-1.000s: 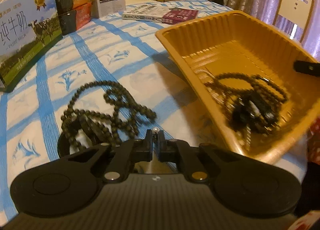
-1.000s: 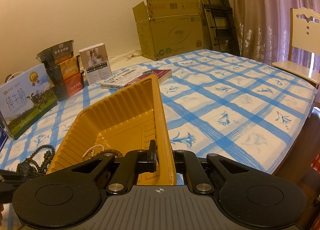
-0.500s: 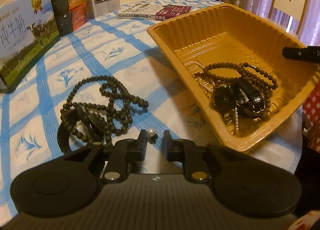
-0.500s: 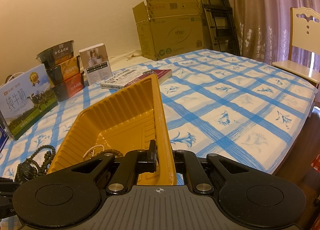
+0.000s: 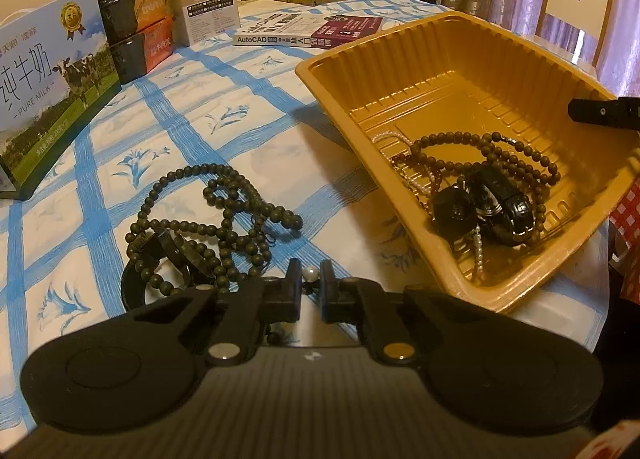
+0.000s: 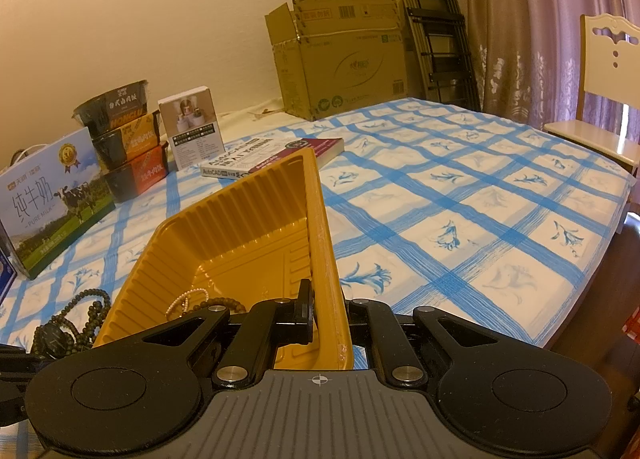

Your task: Organize jewelry

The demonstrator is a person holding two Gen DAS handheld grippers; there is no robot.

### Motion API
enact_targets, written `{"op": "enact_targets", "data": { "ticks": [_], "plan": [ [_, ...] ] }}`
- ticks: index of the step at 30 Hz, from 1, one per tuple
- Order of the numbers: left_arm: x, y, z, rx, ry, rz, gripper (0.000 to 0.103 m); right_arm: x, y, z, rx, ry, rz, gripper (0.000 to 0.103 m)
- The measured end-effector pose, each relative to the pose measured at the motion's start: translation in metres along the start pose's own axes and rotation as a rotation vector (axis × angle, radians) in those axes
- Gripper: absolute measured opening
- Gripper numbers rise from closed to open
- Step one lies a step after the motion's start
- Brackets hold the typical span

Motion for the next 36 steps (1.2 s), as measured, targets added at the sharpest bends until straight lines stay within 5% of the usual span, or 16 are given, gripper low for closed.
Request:
{"op": "enact_targets", "data": {
  "ticks": [20,28,36],
  "plan": [
    [-0.018,0.002,-0.023,0.018,-0.063,-0.031,0.007,-0.001,0.001,0.0,-0.001,-0.002,-0.003,0.007],
    [-0.046,-0.021,-0.051,0.14,-0.126,-0.044,0.007,-0.006,0.008,-0.004,-0.002,-0.013,-0.023,0.007],
    [-0.054,-0.078,-0.043,0.298,-0.093,-0.005,0.007,-0.007,0.008,-0.004,-0.005,-0.013,-0.018,0.007]
  ]
}}
Point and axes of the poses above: each gripper's, at about its wrist camera, not at the fingertips, and z roughly the way its jaws point, y to its left, x to its underside, the point moved 1 cm from there along z, roughly the way its jaws point, and after that the axes turned 14 degrees about -z, right-handed, at the moved point
